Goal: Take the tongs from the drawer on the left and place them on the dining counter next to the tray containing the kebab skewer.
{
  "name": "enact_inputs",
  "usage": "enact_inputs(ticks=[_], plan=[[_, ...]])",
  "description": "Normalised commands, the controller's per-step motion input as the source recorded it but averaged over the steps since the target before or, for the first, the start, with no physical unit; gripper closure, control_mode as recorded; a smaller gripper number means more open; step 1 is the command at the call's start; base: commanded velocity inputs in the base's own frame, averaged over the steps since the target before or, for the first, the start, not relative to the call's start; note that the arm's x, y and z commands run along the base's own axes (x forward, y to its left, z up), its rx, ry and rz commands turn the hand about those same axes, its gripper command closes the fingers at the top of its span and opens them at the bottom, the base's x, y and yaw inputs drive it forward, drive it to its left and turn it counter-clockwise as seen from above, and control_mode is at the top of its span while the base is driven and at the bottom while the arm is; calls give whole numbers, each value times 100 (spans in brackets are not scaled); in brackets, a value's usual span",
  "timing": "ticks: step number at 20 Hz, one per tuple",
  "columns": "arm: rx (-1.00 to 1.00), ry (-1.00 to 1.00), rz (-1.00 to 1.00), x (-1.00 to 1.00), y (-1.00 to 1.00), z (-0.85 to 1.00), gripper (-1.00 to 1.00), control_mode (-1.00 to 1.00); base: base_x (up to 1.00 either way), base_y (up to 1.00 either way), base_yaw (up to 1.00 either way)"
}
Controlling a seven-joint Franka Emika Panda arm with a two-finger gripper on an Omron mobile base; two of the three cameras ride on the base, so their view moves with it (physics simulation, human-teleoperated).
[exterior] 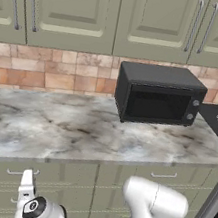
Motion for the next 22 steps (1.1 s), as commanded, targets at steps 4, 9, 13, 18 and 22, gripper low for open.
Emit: enact_inputs(ticks=[4, 9, 13, 18, 22], plan=[[0, 0, 0, 21, 20, -24, -100, -100, 0, 0, 0], [1, 0, 0, 23, 25, -24, -100, -100, 0, 0, 0], [2, 0, 0, 15, 23, -37, -100, -100, 0, 0, 0], [0, -4, 0, 0, 3, -41, -100, -100, 0, 0, 0], [0, 0, 0, 0, 0, -1, -100, -100, 0, 0, 0]])
